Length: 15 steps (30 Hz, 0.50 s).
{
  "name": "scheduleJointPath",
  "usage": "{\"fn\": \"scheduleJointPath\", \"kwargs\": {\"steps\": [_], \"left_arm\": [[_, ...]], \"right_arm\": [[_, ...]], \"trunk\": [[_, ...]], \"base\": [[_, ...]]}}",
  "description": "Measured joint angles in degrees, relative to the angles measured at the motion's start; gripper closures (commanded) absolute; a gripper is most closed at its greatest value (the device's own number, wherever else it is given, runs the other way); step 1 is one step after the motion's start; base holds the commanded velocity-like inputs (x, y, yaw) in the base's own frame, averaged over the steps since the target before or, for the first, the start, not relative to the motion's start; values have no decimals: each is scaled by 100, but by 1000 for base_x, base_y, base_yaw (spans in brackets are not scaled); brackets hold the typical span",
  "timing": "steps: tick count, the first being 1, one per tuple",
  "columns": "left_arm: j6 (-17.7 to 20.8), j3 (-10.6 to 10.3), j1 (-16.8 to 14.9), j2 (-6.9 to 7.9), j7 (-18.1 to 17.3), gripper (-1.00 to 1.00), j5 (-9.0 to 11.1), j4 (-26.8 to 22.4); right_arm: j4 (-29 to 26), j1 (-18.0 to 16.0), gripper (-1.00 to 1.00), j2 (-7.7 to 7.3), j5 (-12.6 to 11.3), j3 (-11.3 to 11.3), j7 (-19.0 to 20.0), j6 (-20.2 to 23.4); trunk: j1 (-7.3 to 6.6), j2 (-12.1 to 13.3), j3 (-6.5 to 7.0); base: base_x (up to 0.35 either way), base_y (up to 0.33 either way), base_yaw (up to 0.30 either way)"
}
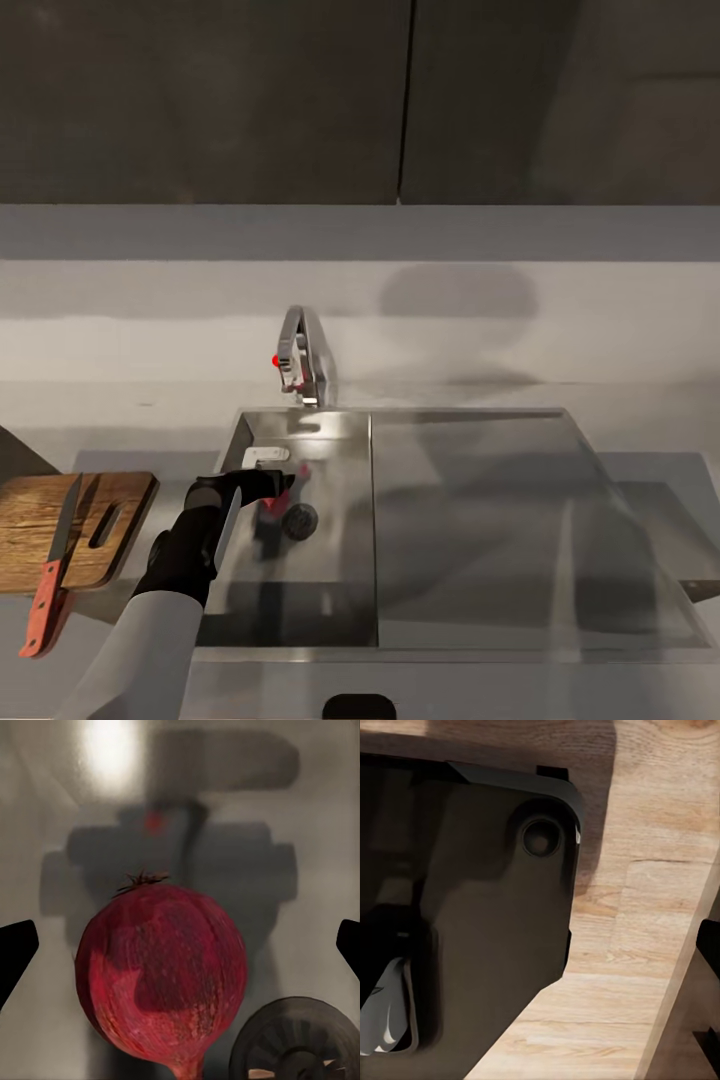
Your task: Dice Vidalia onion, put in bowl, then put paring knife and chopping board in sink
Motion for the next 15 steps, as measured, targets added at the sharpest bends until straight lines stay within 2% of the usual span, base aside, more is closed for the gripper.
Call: {"fn": "scheduleJointPath", "kwargs": {"steps": [15], "left_arm": [[0,-6,0,-9,0,-100,0,-9]], "right_arm": [[0,0,-100,9,0,0,-1,0]], "trunk": [[0,0,-2]], "base": [[2,0,0]]}}
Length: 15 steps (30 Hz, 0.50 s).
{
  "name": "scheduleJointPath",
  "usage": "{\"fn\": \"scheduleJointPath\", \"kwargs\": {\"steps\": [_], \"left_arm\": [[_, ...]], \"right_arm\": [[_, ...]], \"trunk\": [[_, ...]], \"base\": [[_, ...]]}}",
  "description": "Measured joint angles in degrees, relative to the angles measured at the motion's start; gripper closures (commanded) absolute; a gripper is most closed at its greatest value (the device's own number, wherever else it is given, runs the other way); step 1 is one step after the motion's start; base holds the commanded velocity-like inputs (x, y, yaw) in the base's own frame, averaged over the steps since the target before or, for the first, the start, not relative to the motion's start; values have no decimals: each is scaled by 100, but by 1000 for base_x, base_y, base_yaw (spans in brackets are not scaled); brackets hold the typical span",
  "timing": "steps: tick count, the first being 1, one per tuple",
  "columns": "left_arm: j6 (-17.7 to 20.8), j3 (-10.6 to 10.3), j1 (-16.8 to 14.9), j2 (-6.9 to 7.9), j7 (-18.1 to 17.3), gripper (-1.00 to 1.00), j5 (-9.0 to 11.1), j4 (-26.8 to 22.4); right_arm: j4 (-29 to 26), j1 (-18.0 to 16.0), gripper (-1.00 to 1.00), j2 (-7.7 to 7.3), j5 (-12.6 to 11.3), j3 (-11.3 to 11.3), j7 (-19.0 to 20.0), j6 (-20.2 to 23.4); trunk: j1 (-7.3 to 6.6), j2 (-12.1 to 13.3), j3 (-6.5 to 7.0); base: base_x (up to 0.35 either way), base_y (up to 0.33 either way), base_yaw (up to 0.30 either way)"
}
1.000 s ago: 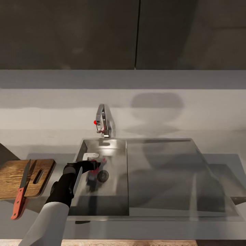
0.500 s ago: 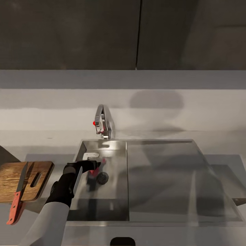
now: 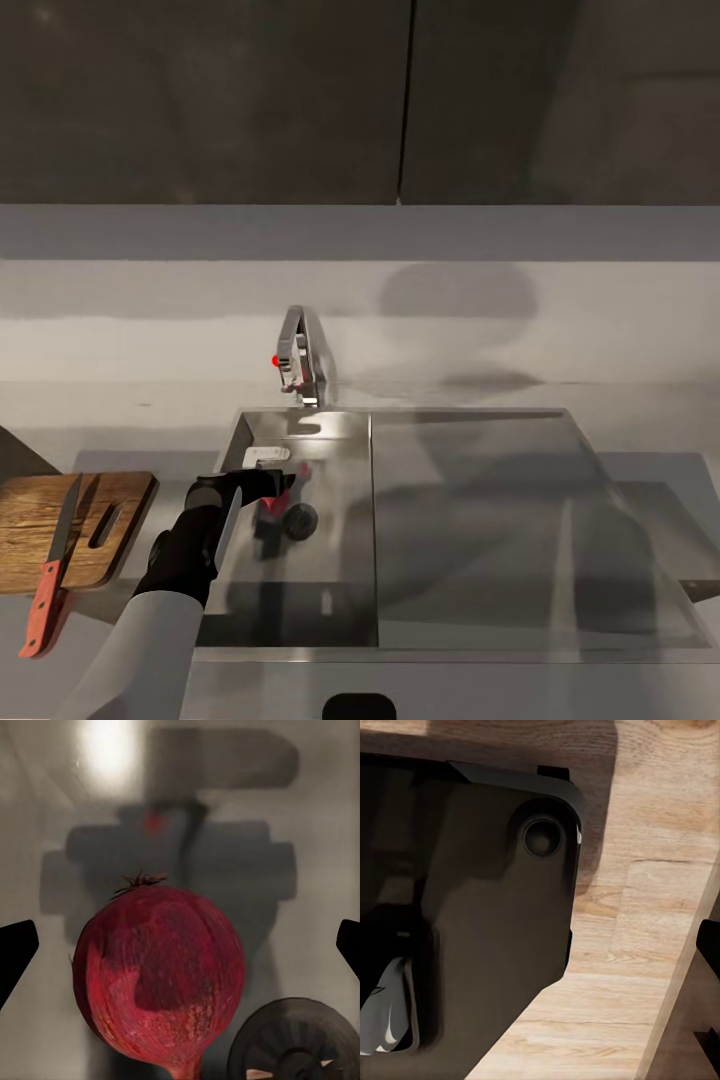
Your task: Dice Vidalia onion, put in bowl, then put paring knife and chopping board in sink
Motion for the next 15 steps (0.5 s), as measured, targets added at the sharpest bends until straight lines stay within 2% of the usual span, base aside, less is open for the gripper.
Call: {"fn": "scheduleJointPath", "kwargs": {"steps": [15], "left_arm": [[0,0,0,0,0,-100,0,-9]], "right_arm": [[0,0,-100,-2,0,0,2,0]], "trunk": [[0,0,-119]], "base": [[0,0,0]]}}
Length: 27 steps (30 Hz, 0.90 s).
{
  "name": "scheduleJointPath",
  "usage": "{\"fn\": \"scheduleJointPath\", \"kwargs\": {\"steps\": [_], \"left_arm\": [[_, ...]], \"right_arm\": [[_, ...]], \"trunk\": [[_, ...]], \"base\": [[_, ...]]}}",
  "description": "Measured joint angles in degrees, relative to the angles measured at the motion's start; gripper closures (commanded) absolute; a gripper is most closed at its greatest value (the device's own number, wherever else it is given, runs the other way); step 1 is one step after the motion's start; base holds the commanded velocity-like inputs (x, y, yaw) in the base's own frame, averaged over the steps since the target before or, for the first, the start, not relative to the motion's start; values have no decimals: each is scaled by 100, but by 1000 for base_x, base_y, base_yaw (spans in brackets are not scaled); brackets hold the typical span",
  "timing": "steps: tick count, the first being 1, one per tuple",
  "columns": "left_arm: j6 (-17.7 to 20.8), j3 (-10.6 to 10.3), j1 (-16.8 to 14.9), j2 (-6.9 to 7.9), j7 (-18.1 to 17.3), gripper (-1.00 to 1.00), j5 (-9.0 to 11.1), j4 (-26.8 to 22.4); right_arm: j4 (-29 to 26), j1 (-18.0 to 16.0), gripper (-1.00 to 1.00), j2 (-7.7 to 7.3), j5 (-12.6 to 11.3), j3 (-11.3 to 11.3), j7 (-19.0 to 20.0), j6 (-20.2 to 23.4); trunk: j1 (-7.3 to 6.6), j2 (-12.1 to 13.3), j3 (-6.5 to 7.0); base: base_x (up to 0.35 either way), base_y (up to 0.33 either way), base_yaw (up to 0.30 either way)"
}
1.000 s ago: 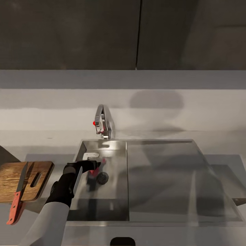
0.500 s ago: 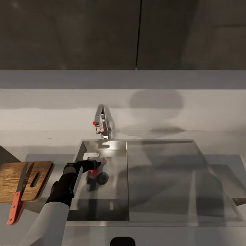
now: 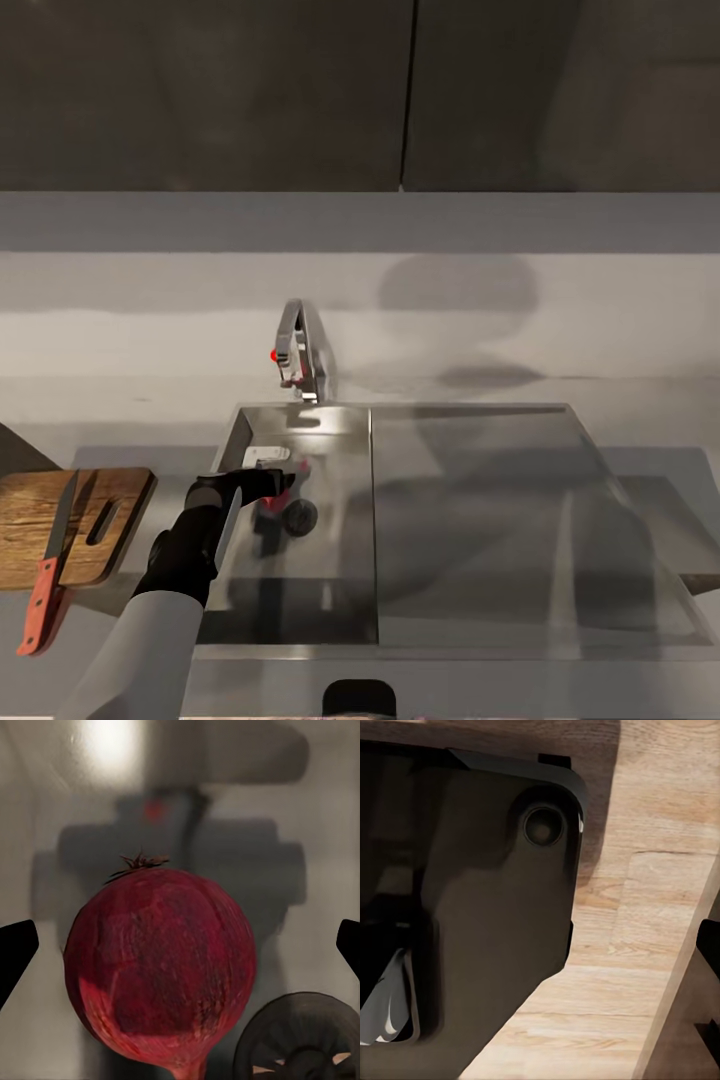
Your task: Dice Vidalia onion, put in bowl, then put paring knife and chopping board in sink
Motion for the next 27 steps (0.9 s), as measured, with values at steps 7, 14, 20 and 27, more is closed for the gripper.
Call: {"fn": "scheduleJointPath", "kwargs": {"steps": [7,14,20,27], "left_arm": [[0,-3,0,0,0,-100,0,-44],[0,4,0,0,0,-100,1,-51],[0,5,0,0,0,-100,1,-47],[0,6,1,0,0,-100,0,-44]], "right_arm": [[0,0,-100,0,0,0,1,0],[0,0,-100,0,0,0,-2,0],[0,0,-100,0,0,0,-1,0],[0,0,-100,0,0,0,-2,0]], "trunk": [[0,0,-64],[0,-1,-103],[0,-1,-107],[0,-1,-108]], "base": [[0,0,0],[0,0,0],[0,0,0],[0,0,0]]}}
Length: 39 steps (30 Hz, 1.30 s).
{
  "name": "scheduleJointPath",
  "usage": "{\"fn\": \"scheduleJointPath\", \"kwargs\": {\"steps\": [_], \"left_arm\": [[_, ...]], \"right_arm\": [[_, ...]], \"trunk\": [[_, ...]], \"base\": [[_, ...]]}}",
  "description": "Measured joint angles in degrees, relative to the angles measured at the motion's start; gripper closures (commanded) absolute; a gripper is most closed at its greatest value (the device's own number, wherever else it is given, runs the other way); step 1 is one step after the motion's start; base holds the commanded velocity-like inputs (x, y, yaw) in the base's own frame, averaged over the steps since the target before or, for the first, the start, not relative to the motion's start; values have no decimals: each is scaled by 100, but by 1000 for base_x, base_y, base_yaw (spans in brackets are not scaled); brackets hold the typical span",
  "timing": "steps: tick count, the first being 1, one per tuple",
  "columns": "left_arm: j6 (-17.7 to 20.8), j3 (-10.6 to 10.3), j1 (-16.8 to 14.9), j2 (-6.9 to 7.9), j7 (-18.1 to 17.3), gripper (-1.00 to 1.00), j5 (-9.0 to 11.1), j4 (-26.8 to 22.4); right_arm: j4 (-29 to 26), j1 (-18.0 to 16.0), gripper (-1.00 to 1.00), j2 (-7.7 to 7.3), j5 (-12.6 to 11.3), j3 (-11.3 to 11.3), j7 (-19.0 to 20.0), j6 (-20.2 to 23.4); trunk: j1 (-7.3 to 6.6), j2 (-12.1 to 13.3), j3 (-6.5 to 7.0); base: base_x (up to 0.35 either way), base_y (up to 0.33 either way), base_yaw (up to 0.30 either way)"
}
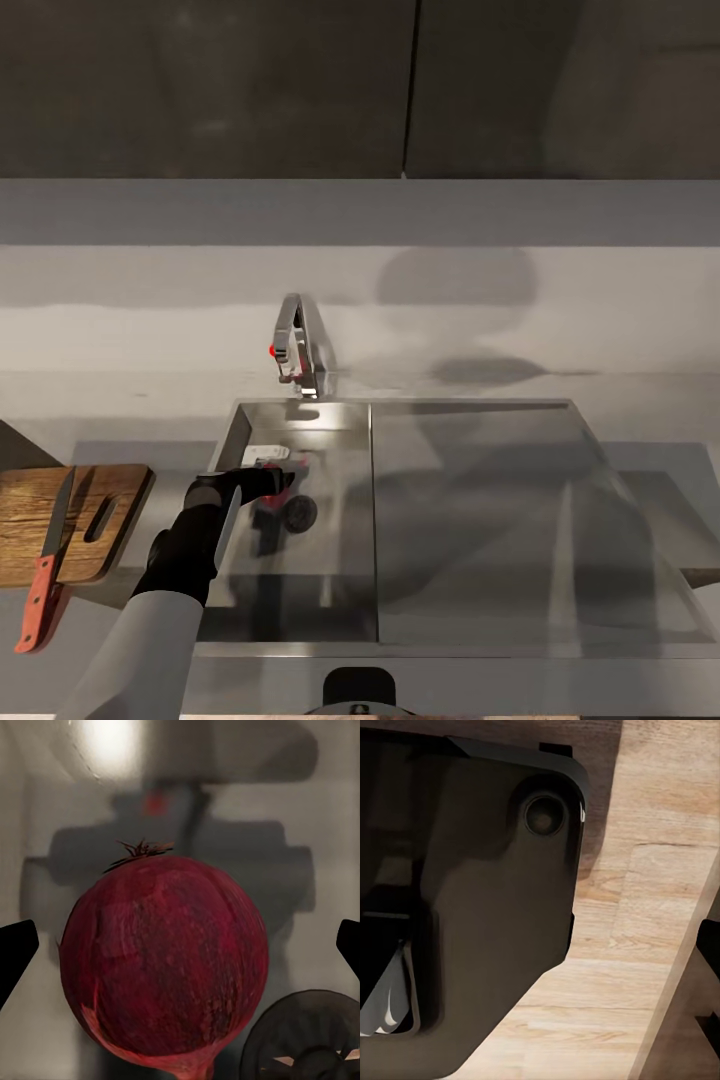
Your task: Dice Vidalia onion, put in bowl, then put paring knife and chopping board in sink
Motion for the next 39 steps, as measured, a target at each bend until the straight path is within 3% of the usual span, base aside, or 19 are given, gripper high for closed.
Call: {"fn": "scheduleJointPath", "kwargs": {"steps": [17,18,39], "left_arm": [[0,0,-1,4,0,-100,0,23],[0,0,-1,5,0,100,0,19],[1,0,-1,9,4,100,8,-59]], "right_arm": [[0,0,-100,0,0,0,0,0],[0,0,-100,0,0,0,0,0],[0,0,-100,0,0,0,0,-1]], "trunk": [[0,0,0],[0,0,0],[0,0,0]], "base": [[0,0,0],[0,0,0],[0,0,0]]}}
